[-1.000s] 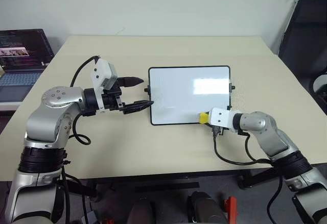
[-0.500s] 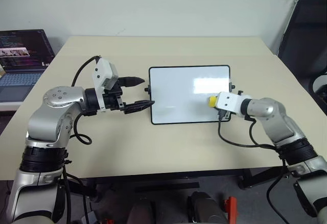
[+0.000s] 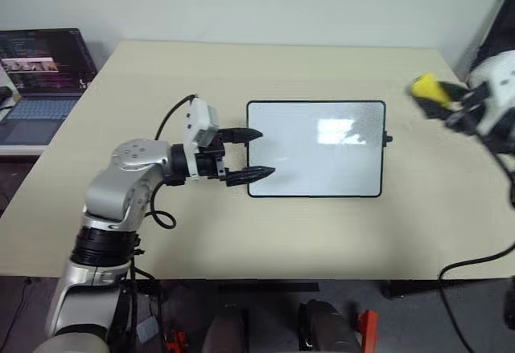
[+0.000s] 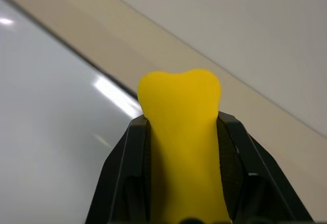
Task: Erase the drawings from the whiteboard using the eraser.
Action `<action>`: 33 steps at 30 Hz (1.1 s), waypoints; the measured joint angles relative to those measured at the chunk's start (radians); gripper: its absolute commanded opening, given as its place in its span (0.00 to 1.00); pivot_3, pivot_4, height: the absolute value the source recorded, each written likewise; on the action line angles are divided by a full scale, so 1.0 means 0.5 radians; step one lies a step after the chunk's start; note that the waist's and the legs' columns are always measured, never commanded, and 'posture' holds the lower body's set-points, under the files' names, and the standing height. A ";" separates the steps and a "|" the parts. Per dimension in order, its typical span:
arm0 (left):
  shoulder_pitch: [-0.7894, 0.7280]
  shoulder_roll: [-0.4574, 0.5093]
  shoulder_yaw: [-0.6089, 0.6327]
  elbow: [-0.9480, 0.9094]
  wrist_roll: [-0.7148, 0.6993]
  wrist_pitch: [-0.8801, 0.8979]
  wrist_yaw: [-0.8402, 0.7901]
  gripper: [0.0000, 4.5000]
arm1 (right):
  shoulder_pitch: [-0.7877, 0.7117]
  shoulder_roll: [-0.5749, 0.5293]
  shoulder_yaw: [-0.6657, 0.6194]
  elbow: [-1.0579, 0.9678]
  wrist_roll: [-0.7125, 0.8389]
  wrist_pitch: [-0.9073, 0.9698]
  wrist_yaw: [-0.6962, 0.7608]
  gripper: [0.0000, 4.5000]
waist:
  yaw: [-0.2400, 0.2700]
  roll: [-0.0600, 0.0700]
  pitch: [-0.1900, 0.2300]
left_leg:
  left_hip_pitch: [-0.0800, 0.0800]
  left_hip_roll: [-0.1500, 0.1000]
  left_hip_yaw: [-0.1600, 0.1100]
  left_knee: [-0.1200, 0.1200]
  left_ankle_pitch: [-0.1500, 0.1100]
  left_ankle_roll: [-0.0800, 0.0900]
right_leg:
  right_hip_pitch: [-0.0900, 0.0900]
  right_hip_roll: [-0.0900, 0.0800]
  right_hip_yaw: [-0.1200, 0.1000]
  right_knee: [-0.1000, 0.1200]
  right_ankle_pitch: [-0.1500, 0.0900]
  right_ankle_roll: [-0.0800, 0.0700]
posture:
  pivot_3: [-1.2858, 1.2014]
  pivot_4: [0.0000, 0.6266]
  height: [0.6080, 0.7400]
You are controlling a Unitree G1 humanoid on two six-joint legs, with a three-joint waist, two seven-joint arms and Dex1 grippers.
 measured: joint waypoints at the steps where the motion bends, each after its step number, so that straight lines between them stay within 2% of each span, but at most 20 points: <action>1: -0.004 -0.060 -0.034 -0.008 0.003 -0.001 0.019 1.00 | 0.038 -0.031 -0.012 0.101 -0.029 0.048 -0.059 0.30 | 0.003 0.000 0.000 | 0.000 -0.002 0.002 0.001 -0.001 0.001 | 0.002 -0.002 0.001 -0.003 0.001 0.002 | 0.52 0.24 1.00; 7: -0.058 -0.379 -0.257 0.001 0.159 -0.111 0.188 1.00 | 0.160 -0.056 0.032 0.453 -0.103 0.270 -0.166 0.30 | -0.019 0.007 0.004 | 0.001 -0.005 0.008 0.003 -0.001 0.002 | 0.002 -0.003 0.010 -0.005 0.004 0.008 | 0.52 0.24 1.00; 11: -0.073 -0.575 -0.346 0.034 0.212 -0.154 0.294 1.00 | 0.152 -0.068 0.178 0.748 -0.197 0.251 -0.201 0.30 | -0.028 0.009 0.003 | 0.004 -0.003 0.008 0.003 -0.001 0.002 | 0.003 0.001 0.011 -0.003 0.005 0.008 | 0.52 0.24 1.00; 16: -0.071 -0.578 -0.355 0.056 0.226 -0.153 0.291 1.00 | 0.029 -0.005 0.275 1.122 -0.219 0.152 -0.193 0.30 | -0.051 0.021 0.003 | 0.005 -0.004 0.010 0.005 -0.001 0.002 | 0.003 0.001 0.015 -0.002 0.006 0.009 | 0.52 0.24 1.00; 23: -0.069 -0.539 -0.354 0.056 0.231 -0.150 0.288 1.00 | -0.147 -0.001 0.362 1.427 -0.277 0.010 -0.195 0.30 | -0.051 0.021 0.003 | 0.004 -0.004 0.009 0.005 0.000 0.002 | 0.003 0.001 0.013 -0.003 0.006 0.010 | 0.52 0.24 1.00; 31: -0.068 -0.513 -0.348 0.056 0.231 -0.145 0.294 1.00 | -0.222 0.005 0.374 1.584 -0.300 -0.069 -0.219 0.90 | -0.051 0.022 0.003 | 0.004 -0.004 0.009 0.005 0.000 0.002 | 0.003 0.000 0.013 -0.002 0.006 0.010 | 0.52 0.24 1.00; 32: -0.068 -0.506 -0.345 0.056 0.231 -0.145 0.295 1.00 | -0.222 0.005 0.374 1.578 -0.300 -0.069 -0.209 0.97 | -0.052 0.022 0.003 | 0.004 -0.004 0.009 0.005 0.000 0.002 | 0.003 0.000 0.013 -0.002 0.006 0.010 | 0.52 0.24 1.00; 33: -0.068 -0.499 -0.340 0.056 0.230 -0.143 0.300 1.00 | -0.220 0.004 0.374 1.565 -0.298 -0.065 -0.193 0.99 | -0.053 0.022 0.003 | 0.004 -0.004 0.009 0.005 0.000 0.002 | 0.003 0.000 0.013 -0.002 0.006 0.010 | 0.52 0.24 1.00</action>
